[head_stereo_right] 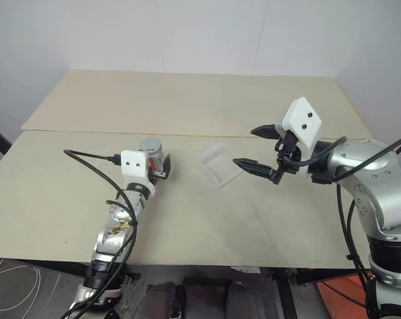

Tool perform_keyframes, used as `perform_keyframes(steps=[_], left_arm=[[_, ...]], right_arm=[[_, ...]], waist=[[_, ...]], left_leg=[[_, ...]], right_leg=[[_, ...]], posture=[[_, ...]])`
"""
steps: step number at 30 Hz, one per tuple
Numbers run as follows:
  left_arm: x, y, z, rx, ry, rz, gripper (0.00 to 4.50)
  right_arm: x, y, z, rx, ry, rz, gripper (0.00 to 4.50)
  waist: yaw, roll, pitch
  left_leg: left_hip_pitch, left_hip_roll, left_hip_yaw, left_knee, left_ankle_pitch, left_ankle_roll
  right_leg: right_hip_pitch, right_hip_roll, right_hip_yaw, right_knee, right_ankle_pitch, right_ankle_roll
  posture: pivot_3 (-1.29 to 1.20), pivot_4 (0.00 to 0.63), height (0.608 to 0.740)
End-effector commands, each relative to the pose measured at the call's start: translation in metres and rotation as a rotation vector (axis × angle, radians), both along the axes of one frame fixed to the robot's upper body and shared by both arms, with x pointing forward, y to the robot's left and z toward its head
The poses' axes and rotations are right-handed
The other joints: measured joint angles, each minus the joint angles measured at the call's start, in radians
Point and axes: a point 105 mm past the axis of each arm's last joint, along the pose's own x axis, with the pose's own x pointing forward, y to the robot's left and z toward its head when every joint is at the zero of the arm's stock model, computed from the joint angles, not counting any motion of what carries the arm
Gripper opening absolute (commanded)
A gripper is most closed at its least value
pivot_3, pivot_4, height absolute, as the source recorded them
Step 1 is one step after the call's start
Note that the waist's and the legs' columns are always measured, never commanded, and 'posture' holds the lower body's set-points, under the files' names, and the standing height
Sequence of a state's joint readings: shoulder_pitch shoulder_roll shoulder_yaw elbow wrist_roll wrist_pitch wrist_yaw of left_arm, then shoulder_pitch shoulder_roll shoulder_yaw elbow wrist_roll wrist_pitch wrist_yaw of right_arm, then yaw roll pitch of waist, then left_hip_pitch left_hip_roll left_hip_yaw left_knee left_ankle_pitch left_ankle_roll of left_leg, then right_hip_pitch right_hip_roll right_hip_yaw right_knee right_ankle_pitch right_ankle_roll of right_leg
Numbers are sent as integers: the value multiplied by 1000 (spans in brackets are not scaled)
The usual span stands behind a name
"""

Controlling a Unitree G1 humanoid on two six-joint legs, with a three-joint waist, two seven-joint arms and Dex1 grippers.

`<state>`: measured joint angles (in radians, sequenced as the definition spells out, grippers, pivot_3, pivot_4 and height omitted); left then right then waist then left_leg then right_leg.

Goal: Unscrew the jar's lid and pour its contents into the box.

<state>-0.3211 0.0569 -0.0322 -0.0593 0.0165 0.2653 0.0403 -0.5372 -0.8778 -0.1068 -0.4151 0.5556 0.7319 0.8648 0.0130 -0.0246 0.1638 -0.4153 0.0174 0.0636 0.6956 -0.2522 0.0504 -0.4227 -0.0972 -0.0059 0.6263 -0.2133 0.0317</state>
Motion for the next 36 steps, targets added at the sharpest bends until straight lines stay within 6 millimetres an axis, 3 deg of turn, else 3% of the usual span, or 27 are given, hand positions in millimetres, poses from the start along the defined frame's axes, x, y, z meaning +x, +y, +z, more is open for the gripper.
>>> perform_keyframes(steps=[1, 24, 27, 33, 36], left_arm=[[1, -2, 14, -15, -67, 30, 4482], [14, -19, 16, -15, -131, -12, 4482], [16, -20, 16, -21, -135, -19, 3864], [20, -24, 20, -24, -138, -53, 1989], [19, -21, 24, -18, -141, -73, 1992]], right_arm=[[-7, 2, 14, -4, -63, 18, 4500], [-22, 8, 5, 0, -29, 78, 4500], [-23, 9, 3, 3, -25, 79, 4500], [-24, 12, 1, 12, -26, 84, 4500], [-23, 16, 1, 24, -29, 95, 4500]], waist=[[0, 0, 0], [1, 0, 0], [1, 0, 0], [1, 0, 0], [1, 0, 0]], left_leg=[[0, 0, 0, 0, 0, 0], [0, 0, 0, 0, 0, 0], [0, 0, 0, 0, 0, 0], [0, 0, 0, 0, 0, 0], [0, 0, 0, 0, 0, 0]], right_leg=[[0, 0, 0, 0, 0, 0], [0, 0, 0, 0, 0, 0], [0, 0, 0, 0, 0, 0], [0, 0, -1, 0, 0, 0], [0, 0, -1, 0, 0, 0]], posture=[[0, 150, 740], [0, 150, 740], [0, 150, 740], [0, 150, 740], [0, 150, 740]])
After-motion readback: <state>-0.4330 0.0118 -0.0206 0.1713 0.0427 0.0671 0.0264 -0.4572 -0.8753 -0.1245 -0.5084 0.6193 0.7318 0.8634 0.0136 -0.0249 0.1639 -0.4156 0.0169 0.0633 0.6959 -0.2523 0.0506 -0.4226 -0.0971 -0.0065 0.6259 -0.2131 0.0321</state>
